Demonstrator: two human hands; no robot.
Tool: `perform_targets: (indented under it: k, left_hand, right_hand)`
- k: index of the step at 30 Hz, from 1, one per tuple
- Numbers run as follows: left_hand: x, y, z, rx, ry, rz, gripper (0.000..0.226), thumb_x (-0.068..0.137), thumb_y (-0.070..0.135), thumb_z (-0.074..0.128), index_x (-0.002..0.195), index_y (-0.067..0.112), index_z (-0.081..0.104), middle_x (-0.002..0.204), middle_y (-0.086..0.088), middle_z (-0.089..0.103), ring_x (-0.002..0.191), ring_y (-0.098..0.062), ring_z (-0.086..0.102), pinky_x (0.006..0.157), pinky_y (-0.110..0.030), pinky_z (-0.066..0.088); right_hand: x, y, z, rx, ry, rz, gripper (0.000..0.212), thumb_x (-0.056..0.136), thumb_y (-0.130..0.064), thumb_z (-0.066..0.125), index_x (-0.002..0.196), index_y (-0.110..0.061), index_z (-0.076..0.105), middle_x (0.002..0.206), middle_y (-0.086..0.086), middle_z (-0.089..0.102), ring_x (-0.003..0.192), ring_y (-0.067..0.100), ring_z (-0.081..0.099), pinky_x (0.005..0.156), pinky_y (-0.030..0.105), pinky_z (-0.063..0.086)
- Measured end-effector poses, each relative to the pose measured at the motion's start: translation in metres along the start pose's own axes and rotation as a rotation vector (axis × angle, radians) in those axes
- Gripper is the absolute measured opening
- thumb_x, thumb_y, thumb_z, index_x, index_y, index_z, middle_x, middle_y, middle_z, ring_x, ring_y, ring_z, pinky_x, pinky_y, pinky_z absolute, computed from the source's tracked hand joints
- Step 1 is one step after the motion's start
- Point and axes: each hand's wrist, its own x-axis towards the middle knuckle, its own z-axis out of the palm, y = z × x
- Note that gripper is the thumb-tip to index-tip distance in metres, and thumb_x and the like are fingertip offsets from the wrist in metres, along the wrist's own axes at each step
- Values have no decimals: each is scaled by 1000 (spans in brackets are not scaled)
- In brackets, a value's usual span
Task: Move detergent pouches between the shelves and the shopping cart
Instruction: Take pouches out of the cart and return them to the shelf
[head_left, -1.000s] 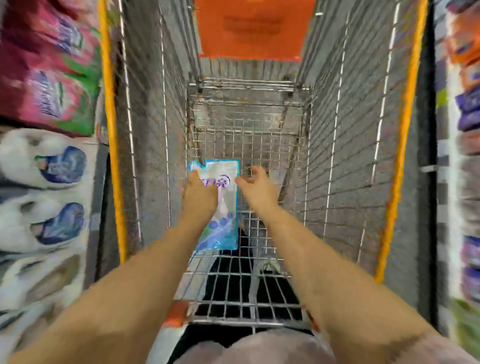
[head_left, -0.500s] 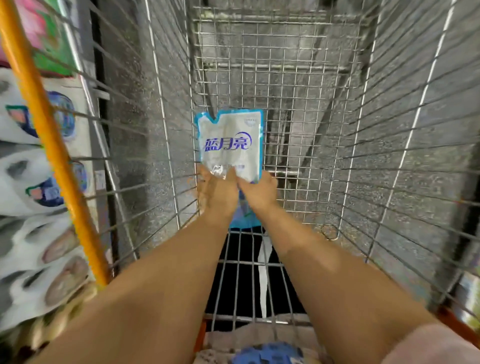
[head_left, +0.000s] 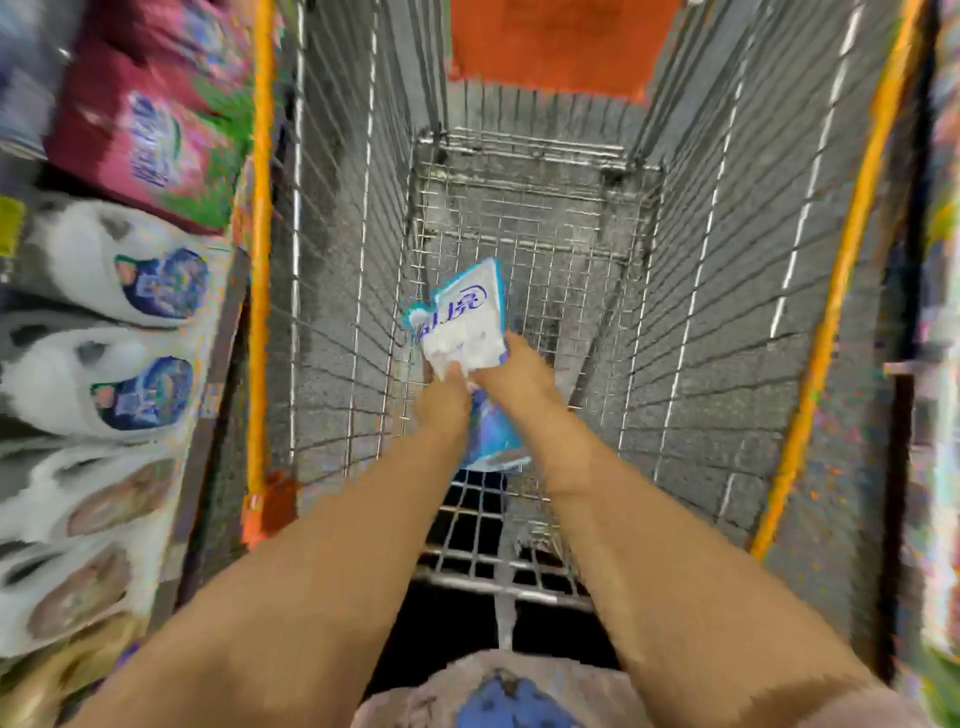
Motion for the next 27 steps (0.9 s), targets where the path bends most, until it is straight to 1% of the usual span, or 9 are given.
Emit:
perform_targets:
  k: [2, 4, 6, 8, 13, 17, 22, 24, 27]
  left_hand:
    - [-34, 12, -2, -45, 5, 70, 46, 99, 35, 37, 116, -1, 58, 98, -16, 63, 105, -32, 61, 77, -30, 49]
    - [-71, 27, -10, -108, 28, 183, 38, 100, 32, 37, 108, 4, 61, 80, -8, 60, 89, -32, 63, 64, -22, 49]
    - [-110, 42, -24, -107, 60, 319, 29, 100, 31, 36, 102, 14, 59, 72, -1, 62, 68, -18, 57, 52, -10, 42]
    - [-150, 59, -43, -104, 99, 468, 30, 100, 31, 34, 102, 14, 59, 60, 3, 63, 62, -16, 52, 50, -9, 38]
    - [-244, 101, -106, -172, 251, 721, 42, 100, 34, 32, 106, 7, 63, 79, -6, 56, 79, -20, 49, 56, -26, 29]
    - [-306, 116, -169, -285, 373, 894, 35, 101, 30, 33, 102, 10, 62, 73, -1, 56, 53, -3, 49, 46, -13, 36]
    - [-361, 118, -265, -392, 545, 1026, 39, 100, 31, 35, 107, 7, 64, 88, -3, 58, 72, -15, 50, 54, -22, 32]
    - [-379, 115, -312, -452, 633, 1061, 36, 99, 32, 37, 104, 9, 65, 88, -1, 60, 74, -15, 53, 56, -21, 34]
    - [-402, 104, -389, -516, 739, 1143, 44, 96, 42, 41, 110, 9, 66, 112, -8, 64, 96, -21, 60, 75, -22, 44]
  right_hand:
    - [-25, -12, -20, -3, 16, -70, 40, 81, -26, 66, 119, -18, 57, 117, 9, 64, 106, 29, 60, 87, 33, 47]
    - [-54, -25, -36, 44, 76, -169, 43, 78, -20, 68, 119, -19, 57, 115, 7, 65, 104, 28, 61, 84, 32, 45]
    - [-84, -41, -49, 165, 125, -258, 48, 76, -16, 71, 122, -18, 55, 112, 4, 65, 102, 25, 61, 83, 31, 44]
    - [-120, -65, -62, 254, 154, -366, 52, 77, -15, 70, 125, -20, 52, 107, -4, 61, 101, 22, 60, 84, 30, 43]
    - [-214, -135, -79, 356, 233, -721, 59, 74, -16, 73, 128, -20, 51, 109, 2, 63, 100, 22, 60, 84, 29, 43]
    - [-287, -186, -73, 374, 211, -931, 59, 73, -20, 75, 127, -22, 51, 97, -5, 58, 84, 15, 56, 76, 23, 39]
    - [-366, -245, -31, 368, 88, -1155, 59, 70, -31, 76, 124, -22, 53, 101, -5, 60, 92, 15, 56, 75, 23, 40]
    - [-398, -269, -5, 381, 3, -1236, 47, 73, -24, 74, 117, -22, 56, 92, -9, 59, 89, 14, 57, 66, 14, 39]
    - [-449, -303, 47, 428, -124, -1366, 43, 74, -22, 74, 114, -21, 58, 89, -11, 62, 83, 6, 60, 61, 2, 39]
